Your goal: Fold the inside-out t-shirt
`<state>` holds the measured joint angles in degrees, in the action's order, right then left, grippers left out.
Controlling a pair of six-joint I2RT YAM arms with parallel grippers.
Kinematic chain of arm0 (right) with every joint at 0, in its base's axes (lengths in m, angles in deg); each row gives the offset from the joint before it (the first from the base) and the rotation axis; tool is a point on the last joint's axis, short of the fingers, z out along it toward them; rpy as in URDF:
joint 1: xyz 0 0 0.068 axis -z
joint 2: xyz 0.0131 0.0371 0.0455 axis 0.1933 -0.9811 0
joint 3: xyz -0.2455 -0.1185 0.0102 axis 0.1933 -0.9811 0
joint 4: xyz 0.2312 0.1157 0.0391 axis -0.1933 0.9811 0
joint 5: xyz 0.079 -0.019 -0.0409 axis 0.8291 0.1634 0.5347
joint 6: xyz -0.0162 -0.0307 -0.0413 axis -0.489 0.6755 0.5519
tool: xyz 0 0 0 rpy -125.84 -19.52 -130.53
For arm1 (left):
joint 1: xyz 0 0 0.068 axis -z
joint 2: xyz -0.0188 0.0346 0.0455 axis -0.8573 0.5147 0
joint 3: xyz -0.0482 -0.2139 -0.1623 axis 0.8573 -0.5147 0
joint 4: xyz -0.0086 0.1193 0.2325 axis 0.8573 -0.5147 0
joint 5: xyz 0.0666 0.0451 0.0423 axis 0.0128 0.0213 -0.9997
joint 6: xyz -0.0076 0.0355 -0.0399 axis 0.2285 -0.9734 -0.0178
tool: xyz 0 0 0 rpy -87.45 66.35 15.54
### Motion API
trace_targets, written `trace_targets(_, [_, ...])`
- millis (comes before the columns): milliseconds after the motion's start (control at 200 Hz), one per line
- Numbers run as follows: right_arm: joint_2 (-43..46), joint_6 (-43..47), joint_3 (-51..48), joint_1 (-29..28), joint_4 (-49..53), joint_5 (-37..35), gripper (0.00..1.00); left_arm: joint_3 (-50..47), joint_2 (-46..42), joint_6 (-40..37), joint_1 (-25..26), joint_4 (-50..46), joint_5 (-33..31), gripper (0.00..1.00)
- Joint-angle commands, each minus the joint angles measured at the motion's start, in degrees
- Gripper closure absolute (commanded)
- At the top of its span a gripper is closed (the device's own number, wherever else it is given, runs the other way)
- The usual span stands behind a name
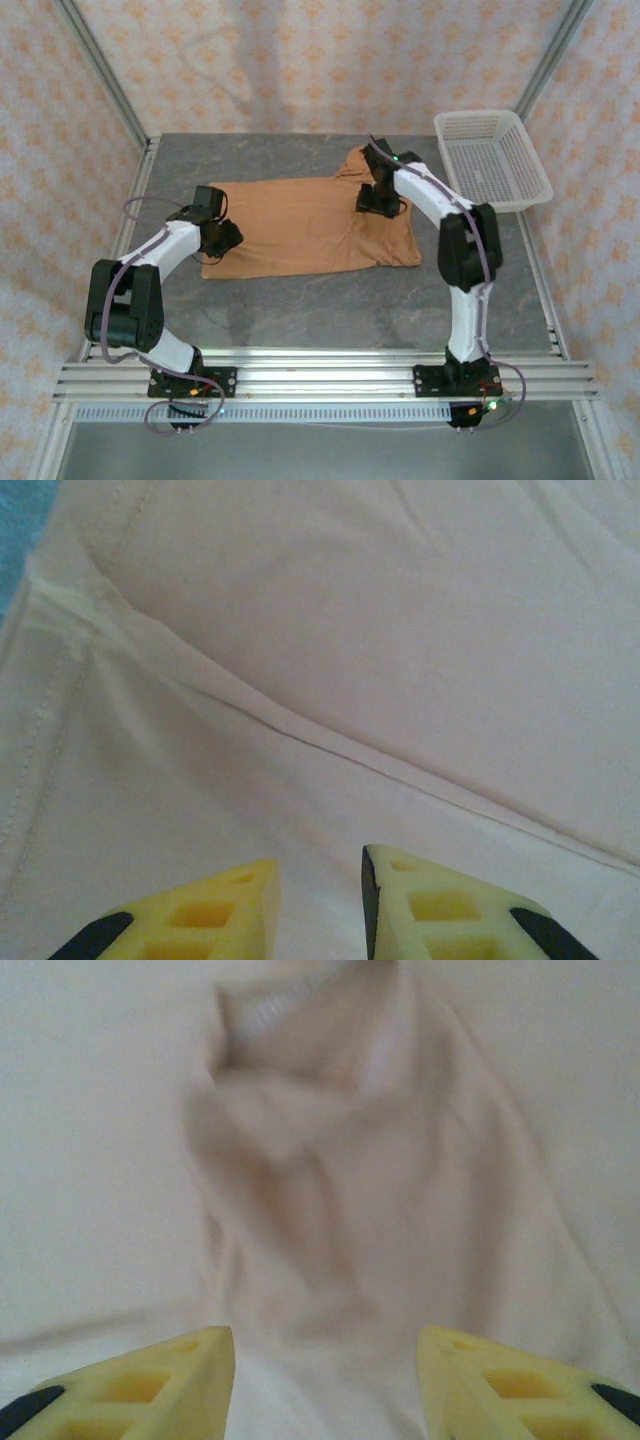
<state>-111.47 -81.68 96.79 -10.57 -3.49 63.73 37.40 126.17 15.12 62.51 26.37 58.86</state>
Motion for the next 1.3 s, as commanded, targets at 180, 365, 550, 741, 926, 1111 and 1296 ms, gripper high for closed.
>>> trace_targets(180, [19.67,-7.42,-29.68,1.71,-14.36,1.01,0.56,-2.93,1.14,1.20,-0.86,3.21,1.70,0.71])
trace_targets(365, [14.79,-8.51,-33.28,6.63,-18.30,0.33,0.56,-4.38,4.16,0.21,-3.88,3.47,1.33,0.72])
trace_targets(550, [14.76,-8.01,-37.29,8.51,-14.46,-2.27,0.55,-7.31,6.17,-1.05,-9.71,3.48,1.77,0.72])
trace_targets(741, [21.83,-7.32,-43.94,8.47,-11.49,-3.22,0.55,-8.41,6.18,-1.77,-10.59,2.97,1.41,0.73])
trace_targets(926, [26.00,-6.01,-43.63,8.36,-8.84,-1.15,0.52,-7.54,-0.11,-2.45,-10.13,-1.33,1.92,0.73])
trace_targets(1111, [26.48,-7.28,-30.68,7.21,-11.25,3.19,0.50,2.25,-6.03,-3.09,-6.84,-6.11,1.63,0.61])
trace_targets(1296, [14.66,-10.28,-16.30,7.45,-23.90,-3.21,0.53,24.14,8.38,-5.32,-6.99,-10.60,1.34,0.57])
